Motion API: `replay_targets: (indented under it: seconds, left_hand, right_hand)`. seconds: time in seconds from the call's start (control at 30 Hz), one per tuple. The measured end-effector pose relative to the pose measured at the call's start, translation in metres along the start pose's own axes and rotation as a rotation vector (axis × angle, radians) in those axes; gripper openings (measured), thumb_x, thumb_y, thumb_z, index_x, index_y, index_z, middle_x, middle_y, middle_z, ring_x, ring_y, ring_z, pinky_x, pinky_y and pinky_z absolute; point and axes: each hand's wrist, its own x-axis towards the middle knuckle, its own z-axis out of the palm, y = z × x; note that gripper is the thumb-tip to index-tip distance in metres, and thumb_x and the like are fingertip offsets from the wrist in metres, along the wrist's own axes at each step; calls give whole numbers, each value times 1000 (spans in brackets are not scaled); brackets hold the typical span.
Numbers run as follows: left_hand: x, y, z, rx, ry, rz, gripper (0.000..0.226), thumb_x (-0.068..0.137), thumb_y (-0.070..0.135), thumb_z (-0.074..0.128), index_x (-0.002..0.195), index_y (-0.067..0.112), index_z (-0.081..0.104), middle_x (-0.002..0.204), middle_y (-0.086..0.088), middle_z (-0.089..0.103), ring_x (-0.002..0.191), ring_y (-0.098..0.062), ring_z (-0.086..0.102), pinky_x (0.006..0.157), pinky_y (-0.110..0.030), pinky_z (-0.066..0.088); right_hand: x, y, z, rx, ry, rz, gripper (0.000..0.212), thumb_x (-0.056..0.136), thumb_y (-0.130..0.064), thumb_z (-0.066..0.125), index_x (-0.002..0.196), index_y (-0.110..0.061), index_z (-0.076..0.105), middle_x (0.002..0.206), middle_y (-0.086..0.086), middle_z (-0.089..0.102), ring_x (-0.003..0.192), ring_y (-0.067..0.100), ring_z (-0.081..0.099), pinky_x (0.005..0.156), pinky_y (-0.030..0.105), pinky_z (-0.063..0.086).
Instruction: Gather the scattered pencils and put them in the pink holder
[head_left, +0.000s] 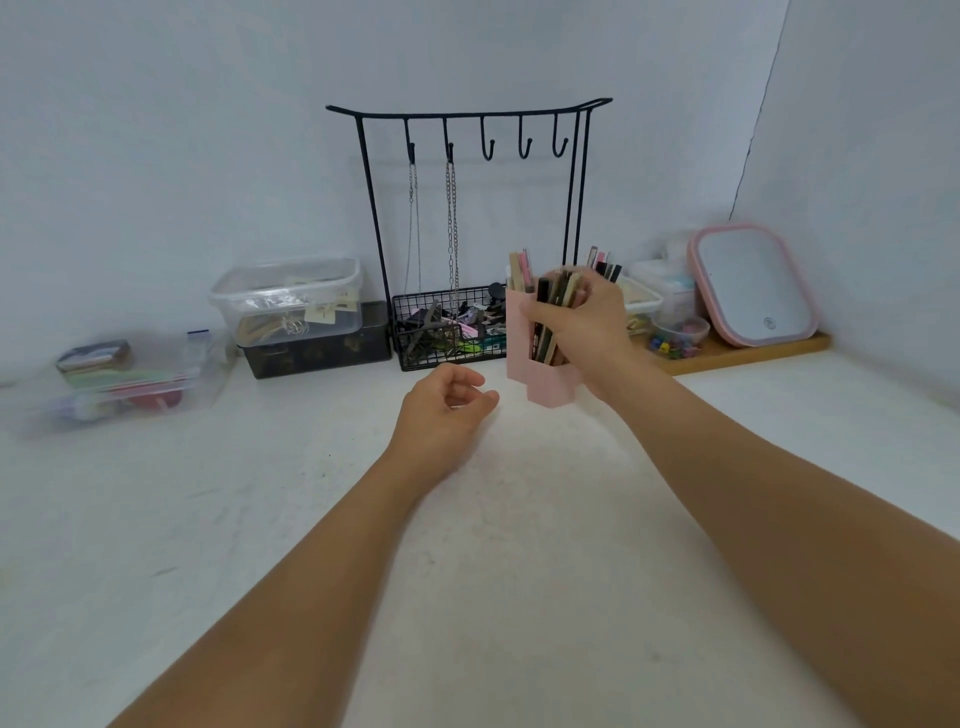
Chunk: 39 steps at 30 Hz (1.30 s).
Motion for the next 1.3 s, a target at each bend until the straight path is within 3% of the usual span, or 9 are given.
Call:
replay_targets:
  seconds: [0.33, 0.47, 0.63, 0.77, 0.83, 0.93, 1.0, 1.17, 1.3]
  left_hand:
    - [2, -1, 1, 5, 13, 4, 17, 90, 30, 75, 103, 25, 65, 93, 1, 69, 83, -14, 62, 68, -25, 45]
    - [2, -2, 1, 8, 14, 5, 17, 91, 30, 74, 103, 25, 65, 93, 0, 68, 83, -14, 62, 67, -23, 44]
    - [2, -3, 1, 13, 17, 12, 17, 90, 30, 74, 103, 25, 65, 92, 1, 68, 82, -14, 61, 68, -26, 45]
    - [3, -3, 1, -35, 21, 11, 16, 89, 27, 76, 101, 24, 66, 87, 1, 67, 77, -14, 59, 67, -26, 43]
    - [2, -2, -1, -52, 35, 4, 15, 90, 26, 75, 102, 23, 66, 87, 1, 67, 78, -13, 59, 68, -23, 43]
    - [4, -2, -5, -92, 54, -21, 14, 92, 25, 74, 103, 21, 66, 85, 2, 65, 81, -14, 59, 72, -24, 45]
    - [5, -3, -8, -113, 61, -36, 14, 92, 24, 74, 103, 21, 67, 85, 1, 65, 82, -17, 60, 77, -27, 49]
    - [7, -3, -9, -138, 67, -52, 14, 92, 25, 74, 104, 22, 67, 87, 0, 66, 85, -18, 61, 82, -30, 50]
    - [5, 0, -9, -193, 105, -51, 15, 92, 22, 74, 105, 21, 67, 90, -1, 67, 88, -18, 63, 93, -43, 56]
  right_hand:
    - [10, 26, -9, -225, 207, -395, 44, 85, -19, 77, 123, -23, 56, 114, -8, 62, 100, 4, 59, 91, 17, 49]
    - [9, 26, -9, -261, 289, -454, 66, 83, -31, 78, 139, -22, 45, 138, -4, 51, 124, 4, 44, 101, 5, 28]
    - [1, 35, -4, -185, 333, -157, 125, 62, -54, 87, 157, -25, 11, 162, -1, 22, 149, 18, 22, 118, 34, 22]
    - [-8, 54, 13, -116, 169, 34, 162, 25, -73, 91, 153, -35, 0, 162, 0, 26, 149, 22, 28, 118, 51, 33]
    - [-8, 59, 10, -143, 65, 43, 153, 29, -57, 98, 150, -28, 10, 152, -1, 40, 139, 19, 43, 113, 44, 42]
    - [-5, 59, -2, -150, -57, 64, 97, 55, -18, 98, 129, -26, 36, 113, -14, 59, 99, 5, 61, 80, 16, 50]
    - [0, 58, -10, -139, -128, 69, 86, 61, -15, 95, 131, -21, 47, 110, -14, 63, 96, 4, 63, 78, 19, 52]
    - [-3, 57, -7, -135, -153, 102, 90, 58, -22, 97, 135, -21, 51, 116, -11, 68, 94, -3, 63, 94, 39, 57]
    - [-13, 33, 2, -73, 65, 39, 123, 59, -27, 97, 154, -19, 20, 150, 1, 47, 130, 17, 50, 111, 40, 42]
